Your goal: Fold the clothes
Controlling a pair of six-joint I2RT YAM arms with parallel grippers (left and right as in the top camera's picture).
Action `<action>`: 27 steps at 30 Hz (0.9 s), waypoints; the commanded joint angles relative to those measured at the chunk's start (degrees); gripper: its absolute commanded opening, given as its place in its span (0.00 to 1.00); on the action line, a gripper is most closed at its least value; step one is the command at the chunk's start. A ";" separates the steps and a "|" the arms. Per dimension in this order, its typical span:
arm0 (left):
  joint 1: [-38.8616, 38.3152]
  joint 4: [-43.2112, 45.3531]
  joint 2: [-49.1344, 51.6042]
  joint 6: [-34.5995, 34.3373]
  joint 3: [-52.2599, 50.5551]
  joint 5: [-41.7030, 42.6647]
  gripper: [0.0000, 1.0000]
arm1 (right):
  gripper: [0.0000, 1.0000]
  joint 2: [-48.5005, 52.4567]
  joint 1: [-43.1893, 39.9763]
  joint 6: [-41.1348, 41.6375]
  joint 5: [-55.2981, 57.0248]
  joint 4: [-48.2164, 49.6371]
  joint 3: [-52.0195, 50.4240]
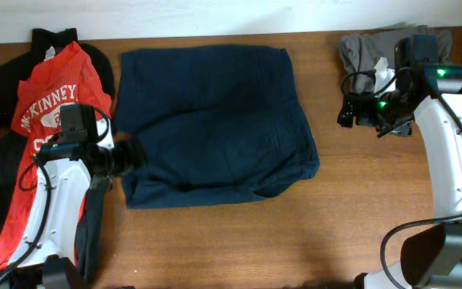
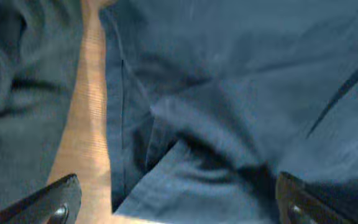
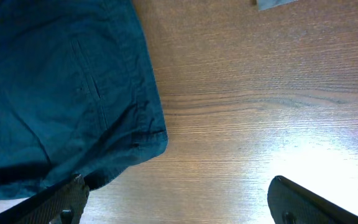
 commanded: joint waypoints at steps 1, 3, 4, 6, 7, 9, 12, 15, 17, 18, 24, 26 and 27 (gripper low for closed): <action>-0.11 0.31 1.18 5.84 -2.97 1.03 0.99 | 0.96 -0.22 0.20 -0.37 0.52 0.17 0.55; -0.11 1.97 1.99 5.88 -4.96 1.03 0.99 | 0.96 -0.22 0.20 -0.39 0.52 0.37 0.55; -0.11 2.54 2.34 6.23 -5.49 1.05 0.99 | 0.96 -0.22 0.20 -0.39 0.55 0.42 0.55; -0.11 3.61 3.04 7.23 -6.19 1.11 0.99 | 0.97 -0.22 0.20 -0.39 0.55 0.59 0.55; -0.11 4.35 3.65 8.48 -6.58 1.25 0.98 | 0.97 -0.22 0.20 -0.39 0.55 0.66 0.55; -0.11 4.90 4.98 9.03 -6.78 1.05 0.96 | 0.97 -0.22 0.20 -0.39 0.55 0.74 0.55; -0.11 6.38 8.02 9.05 -6.82 1.03 0.92 | 0.97 -0.22 0.20 -0.37 1.16 0.74 0.55; -0.13 8.04 10.86 9.03 -6.84 1.38 0.78 | 0.97 -0.22 0.20 -0.37 2.45 0.74 0.55; -0.13 8.74 12.24 9.09 -6.84 2.75 0.66 | 0.97 -0.22 0.20 -0.37 2.75 0.74 0.55; -0.24 9.11 12.83 9.55 -6.84 3.67 0.63 | 0.97 -0.22 0.20 -0.37 2.93 0.74 0.55; -4.37 10.75 14.47 14.32 -6.84 4.66 0.61 | 0.97 -0.22 0.20 -0.37 2.95 0.79 0.55; -6.14 11.10 14.47 15.28 -6.84 3.91 0.59 | 0.97 -0.22 0.20 -0.37 2.99 0.79 0.55; -6.93 11.13 14.47 15.26 -6.84 2.58 0.53 | 0.97 -0.22 0.20 -0.37 3.17 0.79 0.55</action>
